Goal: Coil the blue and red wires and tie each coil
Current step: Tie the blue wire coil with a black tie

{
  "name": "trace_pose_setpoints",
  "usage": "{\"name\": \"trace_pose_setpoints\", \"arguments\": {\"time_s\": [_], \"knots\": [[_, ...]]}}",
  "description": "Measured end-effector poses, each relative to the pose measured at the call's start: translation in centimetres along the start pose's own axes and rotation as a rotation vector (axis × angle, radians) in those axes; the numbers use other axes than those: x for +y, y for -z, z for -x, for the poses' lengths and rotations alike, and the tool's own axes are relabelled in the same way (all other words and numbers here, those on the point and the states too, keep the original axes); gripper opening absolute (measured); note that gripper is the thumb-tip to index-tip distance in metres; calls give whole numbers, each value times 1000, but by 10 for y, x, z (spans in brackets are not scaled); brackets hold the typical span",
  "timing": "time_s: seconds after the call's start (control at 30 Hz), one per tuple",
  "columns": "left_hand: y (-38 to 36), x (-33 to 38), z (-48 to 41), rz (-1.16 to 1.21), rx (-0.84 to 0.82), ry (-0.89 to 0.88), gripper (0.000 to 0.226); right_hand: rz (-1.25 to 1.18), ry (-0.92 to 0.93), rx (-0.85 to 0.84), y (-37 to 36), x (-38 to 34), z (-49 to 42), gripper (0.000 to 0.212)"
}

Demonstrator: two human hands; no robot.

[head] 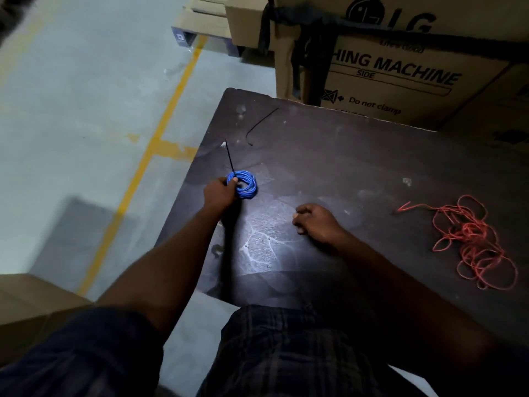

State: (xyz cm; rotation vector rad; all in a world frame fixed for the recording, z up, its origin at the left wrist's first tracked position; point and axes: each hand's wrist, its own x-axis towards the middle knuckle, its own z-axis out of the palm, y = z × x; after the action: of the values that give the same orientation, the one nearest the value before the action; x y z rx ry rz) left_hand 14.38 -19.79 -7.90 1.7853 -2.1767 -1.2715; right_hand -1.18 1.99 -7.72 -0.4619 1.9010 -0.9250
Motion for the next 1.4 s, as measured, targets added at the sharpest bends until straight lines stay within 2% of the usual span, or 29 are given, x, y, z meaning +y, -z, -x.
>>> {"name": "trace_pose_setpoints", "arguments": {"time_s": [0.17,0.4,0.7,0.8,0.93,1.2,1.4], "knots": [[12,20,3,-90,54,-57,39,51,-28,42,15,14,-8,20],[0,24,2,-99,107,-40,48,246,10,48,21,5,-10,25],[-6,6,8,87,137,28,60,243,25,77,24,9,-6,20],[-11,2,19,154,233,36,51,241,39,86,27,13,-2,20],[-31,7,49,164,353,-74,32,235,54,111,30,21,3,20],[-75,35,112,131,214,-302,10,208,55,156,53,33,18,16],[-123,49,136,-7,12,-388,27,224,67,199,88,54,32,15]]}}
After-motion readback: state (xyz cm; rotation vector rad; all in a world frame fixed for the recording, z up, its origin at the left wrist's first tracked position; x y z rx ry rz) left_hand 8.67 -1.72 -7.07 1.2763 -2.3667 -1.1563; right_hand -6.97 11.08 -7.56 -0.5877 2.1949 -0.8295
